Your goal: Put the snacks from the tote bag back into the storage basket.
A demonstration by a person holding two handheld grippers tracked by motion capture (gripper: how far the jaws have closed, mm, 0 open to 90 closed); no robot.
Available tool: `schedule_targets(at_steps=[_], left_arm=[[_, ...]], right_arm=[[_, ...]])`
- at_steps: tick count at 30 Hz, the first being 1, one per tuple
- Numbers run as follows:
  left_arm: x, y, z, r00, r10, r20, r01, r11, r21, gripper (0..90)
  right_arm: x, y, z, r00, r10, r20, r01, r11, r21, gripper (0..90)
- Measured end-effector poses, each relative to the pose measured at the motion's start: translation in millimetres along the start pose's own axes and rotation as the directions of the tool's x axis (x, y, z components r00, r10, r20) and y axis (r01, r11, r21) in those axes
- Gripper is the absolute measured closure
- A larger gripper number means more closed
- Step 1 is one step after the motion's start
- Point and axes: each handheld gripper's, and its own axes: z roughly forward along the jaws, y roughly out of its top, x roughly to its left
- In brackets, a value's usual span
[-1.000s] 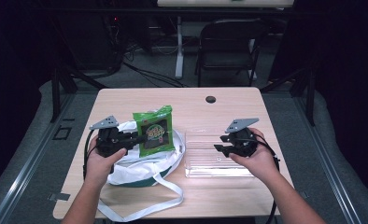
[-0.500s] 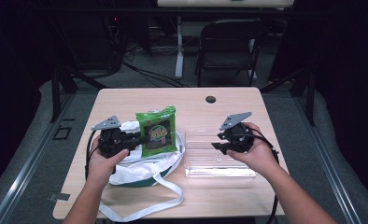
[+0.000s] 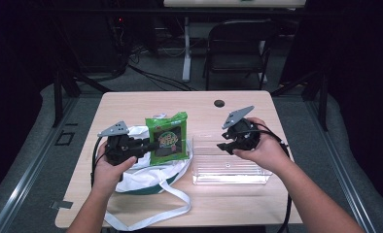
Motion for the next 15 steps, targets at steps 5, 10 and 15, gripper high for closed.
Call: schedule_targets(at_steps=[5,10,15], left_arm=[[-2.9,0.8,1.4,0.9999,0.006,0.014,-0.006,1.0,-0.002,72.8],[-6.3,1.8,2.9,0.9993,0.012,0.035,-0.012,0.9999,0.0,72.8],[-9.8,2.1,6.2,0.9984,0.018,0.053,-0.019,0.9998,0.001,72.9]], right_arm=[[1.2,9.8,-3.8,0.9994,-0.028,-0.02,0.028,1.0,0.005,57.0],[2.0,18.2,-9.0,0.9979,-0.054,-0.036,0.054,0.999,0.004,56.2],[3.0,25.4,-14.5,0.995,-0.089,-0.046,0.09,0.996,0.017,55.0]])
